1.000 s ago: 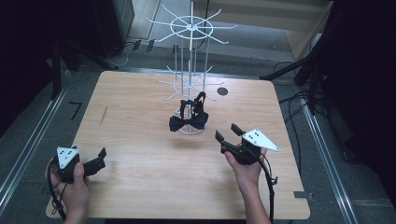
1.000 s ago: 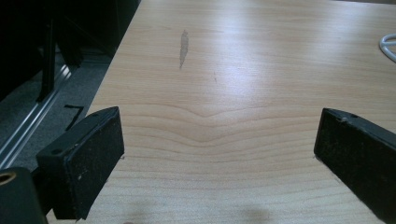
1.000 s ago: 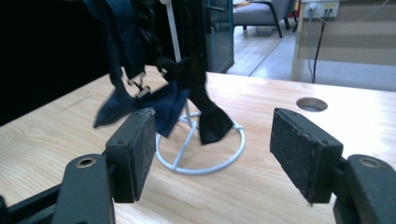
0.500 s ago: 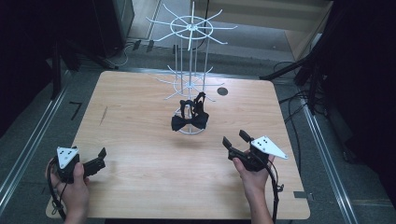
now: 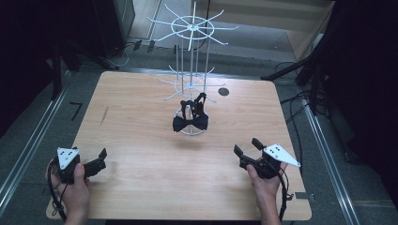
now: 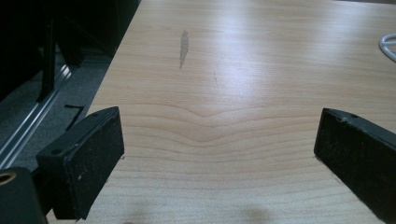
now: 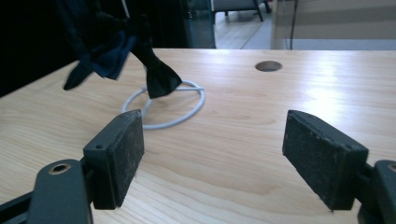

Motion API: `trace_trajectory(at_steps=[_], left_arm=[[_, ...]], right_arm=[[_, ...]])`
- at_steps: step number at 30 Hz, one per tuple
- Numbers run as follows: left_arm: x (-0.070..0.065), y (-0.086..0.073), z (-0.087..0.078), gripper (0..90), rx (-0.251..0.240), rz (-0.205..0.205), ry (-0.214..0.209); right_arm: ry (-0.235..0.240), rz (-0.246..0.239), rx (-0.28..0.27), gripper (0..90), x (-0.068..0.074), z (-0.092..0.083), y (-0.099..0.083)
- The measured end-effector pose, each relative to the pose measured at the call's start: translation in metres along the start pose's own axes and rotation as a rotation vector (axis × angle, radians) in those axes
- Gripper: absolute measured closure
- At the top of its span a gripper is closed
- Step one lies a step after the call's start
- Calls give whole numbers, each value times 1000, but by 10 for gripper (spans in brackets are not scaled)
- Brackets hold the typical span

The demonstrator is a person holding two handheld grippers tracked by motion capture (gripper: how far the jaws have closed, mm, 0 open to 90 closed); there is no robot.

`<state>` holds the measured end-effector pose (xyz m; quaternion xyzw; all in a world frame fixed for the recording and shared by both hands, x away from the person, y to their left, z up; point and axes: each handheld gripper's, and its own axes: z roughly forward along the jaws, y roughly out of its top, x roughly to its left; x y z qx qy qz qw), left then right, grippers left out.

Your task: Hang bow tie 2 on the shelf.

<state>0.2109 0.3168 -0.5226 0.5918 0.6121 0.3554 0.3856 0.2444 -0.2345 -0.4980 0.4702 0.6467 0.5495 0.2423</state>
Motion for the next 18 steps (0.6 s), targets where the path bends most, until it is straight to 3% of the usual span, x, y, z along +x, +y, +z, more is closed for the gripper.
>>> trace_trajectory(at_steps=[11, 18], left_arm=[[0, 0, 0, 24, 2, 3, -1], [0, 0, 0, 23, 1, 4, -2]], right_arm=[[-61, -2, 25, 176, -20, -20, -10], [-124, 3, 50, 125, -37, -33, -18]])
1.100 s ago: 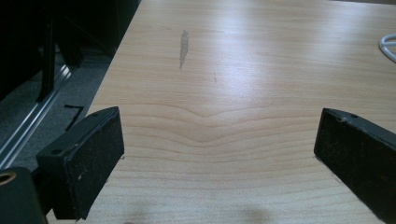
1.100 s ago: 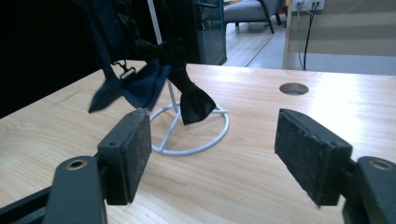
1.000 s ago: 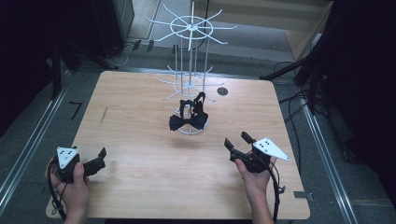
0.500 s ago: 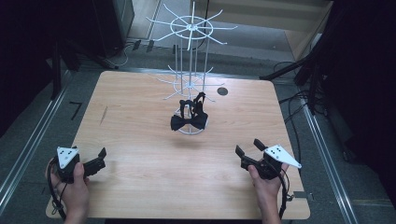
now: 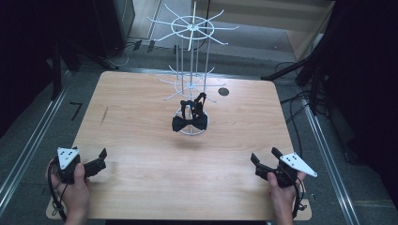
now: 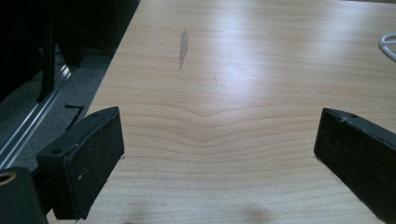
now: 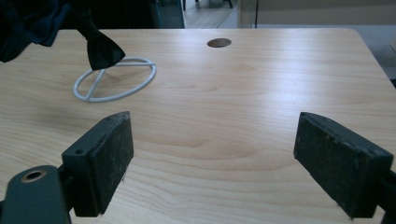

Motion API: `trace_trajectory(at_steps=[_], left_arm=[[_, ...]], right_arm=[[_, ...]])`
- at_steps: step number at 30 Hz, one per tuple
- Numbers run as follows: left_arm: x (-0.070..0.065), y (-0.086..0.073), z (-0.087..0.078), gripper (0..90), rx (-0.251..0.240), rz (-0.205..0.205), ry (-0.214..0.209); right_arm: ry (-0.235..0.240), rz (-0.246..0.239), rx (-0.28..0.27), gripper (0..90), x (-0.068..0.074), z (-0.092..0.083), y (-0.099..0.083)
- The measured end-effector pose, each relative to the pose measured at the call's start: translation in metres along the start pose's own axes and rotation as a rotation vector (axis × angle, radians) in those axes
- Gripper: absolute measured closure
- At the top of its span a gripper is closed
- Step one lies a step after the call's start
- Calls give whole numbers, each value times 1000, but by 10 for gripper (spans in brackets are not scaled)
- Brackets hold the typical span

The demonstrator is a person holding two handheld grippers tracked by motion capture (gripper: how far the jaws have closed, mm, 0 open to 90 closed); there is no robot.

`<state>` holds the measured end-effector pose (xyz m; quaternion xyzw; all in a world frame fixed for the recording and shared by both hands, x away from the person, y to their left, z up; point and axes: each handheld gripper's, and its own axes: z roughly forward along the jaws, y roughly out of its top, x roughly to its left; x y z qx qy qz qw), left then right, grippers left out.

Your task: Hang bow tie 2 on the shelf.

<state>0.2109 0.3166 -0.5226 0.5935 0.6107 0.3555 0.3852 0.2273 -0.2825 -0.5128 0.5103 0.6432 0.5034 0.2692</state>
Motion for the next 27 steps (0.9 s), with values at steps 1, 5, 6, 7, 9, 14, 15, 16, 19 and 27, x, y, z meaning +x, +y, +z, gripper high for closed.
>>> trace_trajectory(at_steps=[1, 5, 6, 7, 9, 14, 15, 16, 19, 27], left_arm=[[0, 0, 0, 23, 0, 0, 0], [0, 0, 0, 23, -1, 0, 0], [0, 0, 0, 23, 0, 0, -1], [0, 0, 0, 23, 0, 0, -1], [0, 0, 0, 24, 0, 0, -1], [0, 0, 0, 24, -1, 2, -1], [0, 0, 0, 23, -1, 3, -2], [0, 0, 0, 23, -2, 2, 0], [0, 0, 0, 24, -5, 2, -1], [0, 0, -1, 23, -7, 3, -2]], right_arm=[[0, 0, 0, 125, 0, 0, 0], [-16, 8, 5, 125, -8, -6, -4], [-23, 8, 7, 124, -10, -8, -5], [-23, 8, 7, 124, -10, -8, -5], [-36, 7, 14, 124, -17, -12, -7], [-60, 21, 22, 124, -28, -19, -10], [-66, 28, 22, 124, -31, -21, -11], [-76, 24, 25, 124, -37, -24, -13], [-89, 26, 29, 124, -42, -28, -15], [-144, 70, 24, 126, -67, -47, -24]])
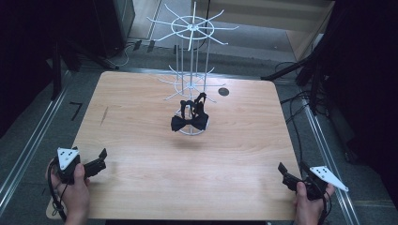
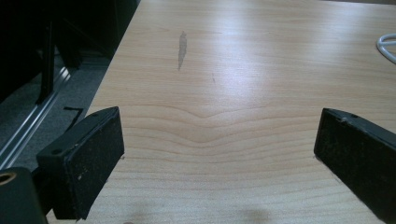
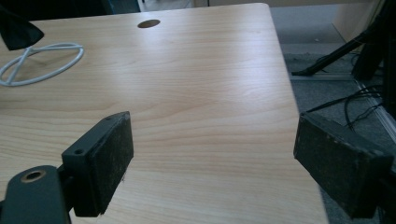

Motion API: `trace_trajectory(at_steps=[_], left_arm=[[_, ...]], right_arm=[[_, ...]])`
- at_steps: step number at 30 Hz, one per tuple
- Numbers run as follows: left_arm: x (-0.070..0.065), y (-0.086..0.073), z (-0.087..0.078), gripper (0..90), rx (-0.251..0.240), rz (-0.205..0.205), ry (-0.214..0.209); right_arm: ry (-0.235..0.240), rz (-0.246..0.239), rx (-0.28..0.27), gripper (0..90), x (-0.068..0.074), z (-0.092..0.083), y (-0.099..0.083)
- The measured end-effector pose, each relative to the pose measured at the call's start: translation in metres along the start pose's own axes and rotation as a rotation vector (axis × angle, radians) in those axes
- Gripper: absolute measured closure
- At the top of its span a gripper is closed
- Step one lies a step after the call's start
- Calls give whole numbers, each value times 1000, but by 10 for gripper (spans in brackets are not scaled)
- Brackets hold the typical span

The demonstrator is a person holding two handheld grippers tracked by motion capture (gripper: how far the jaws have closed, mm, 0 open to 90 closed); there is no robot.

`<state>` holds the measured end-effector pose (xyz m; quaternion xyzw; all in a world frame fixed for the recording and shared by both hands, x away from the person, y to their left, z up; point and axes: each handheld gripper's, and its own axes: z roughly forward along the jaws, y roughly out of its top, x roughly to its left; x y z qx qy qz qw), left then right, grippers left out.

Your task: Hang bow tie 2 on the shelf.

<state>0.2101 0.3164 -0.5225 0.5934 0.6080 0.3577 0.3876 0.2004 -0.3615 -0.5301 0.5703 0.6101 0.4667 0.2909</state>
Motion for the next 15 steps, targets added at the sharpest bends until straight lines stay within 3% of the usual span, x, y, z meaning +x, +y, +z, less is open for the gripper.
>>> trace_trajectory(at_steps=[15], left_arm=[[0, 0, 0, 24, -3, 2, -5]], right_arm=[[-37, 3, 19, 131, -25, -20, -8]])
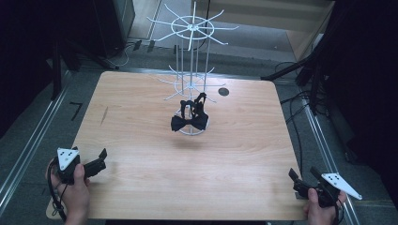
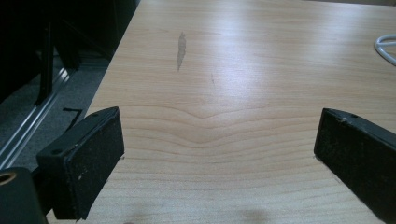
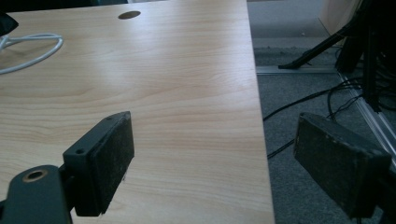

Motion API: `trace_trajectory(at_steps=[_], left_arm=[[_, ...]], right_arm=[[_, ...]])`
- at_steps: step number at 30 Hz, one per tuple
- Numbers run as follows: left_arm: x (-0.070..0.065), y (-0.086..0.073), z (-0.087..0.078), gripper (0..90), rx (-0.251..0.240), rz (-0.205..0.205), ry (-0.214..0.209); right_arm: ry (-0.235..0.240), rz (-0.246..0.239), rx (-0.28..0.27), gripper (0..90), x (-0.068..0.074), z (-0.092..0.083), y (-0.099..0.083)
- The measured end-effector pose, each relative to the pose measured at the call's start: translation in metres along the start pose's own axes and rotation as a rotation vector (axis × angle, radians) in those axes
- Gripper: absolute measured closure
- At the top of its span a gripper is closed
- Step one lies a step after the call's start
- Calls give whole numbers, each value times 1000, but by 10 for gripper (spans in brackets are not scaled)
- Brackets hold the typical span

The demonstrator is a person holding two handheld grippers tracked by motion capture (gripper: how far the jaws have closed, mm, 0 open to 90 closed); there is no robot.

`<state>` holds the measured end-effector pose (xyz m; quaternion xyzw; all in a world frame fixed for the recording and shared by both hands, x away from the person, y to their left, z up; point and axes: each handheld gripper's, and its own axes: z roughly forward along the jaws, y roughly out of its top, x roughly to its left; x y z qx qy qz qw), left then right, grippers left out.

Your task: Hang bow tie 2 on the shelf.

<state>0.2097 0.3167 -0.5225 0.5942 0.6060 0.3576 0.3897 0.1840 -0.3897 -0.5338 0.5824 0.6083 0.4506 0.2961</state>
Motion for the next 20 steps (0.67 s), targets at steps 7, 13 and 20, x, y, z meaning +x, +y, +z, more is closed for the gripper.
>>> trace_trajectory(at_steps=[7, 13, 20], left_arm=[[1, 0, 0, 24, 4, -5, -9], [0, 0, 0, 34, 5, 0, -5], [0, 0, 1, 33, 6, -3, 4]], right_arm=[[8, 8, 15, 131, -3, -1, -6], [19, 27, 7, 134, -7, -3, -14], [15, 29, -5, 135, -4, -4, -16]])
